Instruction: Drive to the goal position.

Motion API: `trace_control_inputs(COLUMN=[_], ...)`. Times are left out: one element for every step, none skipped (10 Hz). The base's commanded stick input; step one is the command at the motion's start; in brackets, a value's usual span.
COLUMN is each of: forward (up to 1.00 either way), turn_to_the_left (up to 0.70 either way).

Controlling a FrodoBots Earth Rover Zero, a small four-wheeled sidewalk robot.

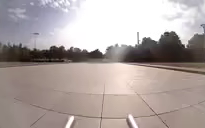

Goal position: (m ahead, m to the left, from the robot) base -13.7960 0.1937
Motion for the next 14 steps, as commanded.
trace_control_inputs(forward=[1.0, 1.0, 1.0, 1.0, 1.0, 1.0, 1.0, 1.0, 1.0, 1.0, 1.0, 1.0, 1.0, 1.0], turn_to_the_left=[0.0, 0.0, 0.0, 0.0, 0.0, 0.0, 0.0, 0.0, 0.0, 0.0, 0.0, 0.0, 0.0, 0.0])
